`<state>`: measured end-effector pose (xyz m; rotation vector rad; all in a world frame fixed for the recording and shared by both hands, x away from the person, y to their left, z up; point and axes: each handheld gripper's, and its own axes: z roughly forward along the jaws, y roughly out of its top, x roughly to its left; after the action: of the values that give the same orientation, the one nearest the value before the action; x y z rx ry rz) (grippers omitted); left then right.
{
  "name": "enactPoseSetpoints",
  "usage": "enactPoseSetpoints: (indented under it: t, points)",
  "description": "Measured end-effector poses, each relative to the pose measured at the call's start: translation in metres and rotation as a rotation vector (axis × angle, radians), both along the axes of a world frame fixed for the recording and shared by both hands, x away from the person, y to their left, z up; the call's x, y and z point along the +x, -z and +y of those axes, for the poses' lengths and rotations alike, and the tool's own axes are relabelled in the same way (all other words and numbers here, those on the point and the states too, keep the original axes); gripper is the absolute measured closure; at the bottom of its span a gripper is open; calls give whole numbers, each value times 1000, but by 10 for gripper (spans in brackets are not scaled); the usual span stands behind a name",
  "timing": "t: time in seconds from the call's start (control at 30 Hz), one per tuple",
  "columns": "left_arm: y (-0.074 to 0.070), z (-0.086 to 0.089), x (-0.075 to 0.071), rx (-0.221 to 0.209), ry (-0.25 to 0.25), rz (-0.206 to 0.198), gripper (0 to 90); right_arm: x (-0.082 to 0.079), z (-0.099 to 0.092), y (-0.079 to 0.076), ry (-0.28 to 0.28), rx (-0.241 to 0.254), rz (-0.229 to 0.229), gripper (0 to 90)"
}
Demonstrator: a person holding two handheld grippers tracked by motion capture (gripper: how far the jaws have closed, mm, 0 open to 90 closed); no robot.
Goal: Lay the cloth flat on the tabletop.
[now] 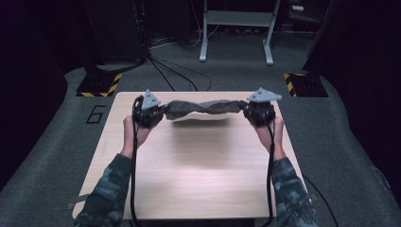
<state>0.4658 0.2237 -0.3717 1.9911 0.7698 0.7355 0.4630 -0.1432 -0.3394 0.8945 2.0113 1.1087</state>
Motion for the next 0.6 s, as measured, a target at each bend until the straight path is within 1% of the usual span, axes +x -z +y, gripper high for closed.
enactPoseSetpoints:
  t: [0.03,0.07,0.1,0.13,0.17,0.2,0.23,0.27,0.3,0.33,0.37,0.4,0.43,0.47,0.5,0.53,0.57,0.6]
  points:
    - [15,1,-10,7,11,19,877,-6,-1,9,-14,-14,3,880]
    - [35,1,-23,12,21,46,877,-15,-1,27,-31,-24,29,880]
    - [45,1,-29,13,27,62,877,-26,-2,50,-45,-40,63,879]
    - [58,1,-37,21,38,80,876,-31,-2,63,-47,-44,92,879]
    - [71,1,-45,27,48,104,876,-37,-4,79,-60,-56,121,878]
    - [83,1,-52,23,57,132,876,-44,-5,94,-69,-54,152,877]
    - [100,1,-62,16,71,179,874,-50,-5,108,-72,-71,183,876]
    - [100,1,-62,16,71,179,872,-50,-5,108,-72,-71,183,876]
    - [115,3,-72,5,86,221,870,-66,-5,134,-79,-96,243,874]
    - [119,3,-75,1,96,246,867,-69,-5,139,-78,-98,252,873]
    - [124,4,-79,8,96,257,862,-73,-5,144,-70,-84,268,871]
    - [127,5,-83,3,94,269,853,-77,-6,149,-76,-72,287,866]
    - [130,7,-86,-15,100,284,834,-80,-6,153,-80,-66,300,857]
    - [131,9,-89,-13,101,292,818,-83,-7,155,-83,-65,313,842]
    - [132,11,-92,-25,98,296,793,-87,-7,156,-88,-51,326,814]
    - [133,13,-94,-42,99,298,752,-89,-9,156,-98,-45,332,763]
    - [132,17,-97,-55,113,321,725,-91,-10,156,-101,-31,339,731]
    - [132,19,-99,-58,108,319,680,-93,-13,155,-103,-20,349,683]
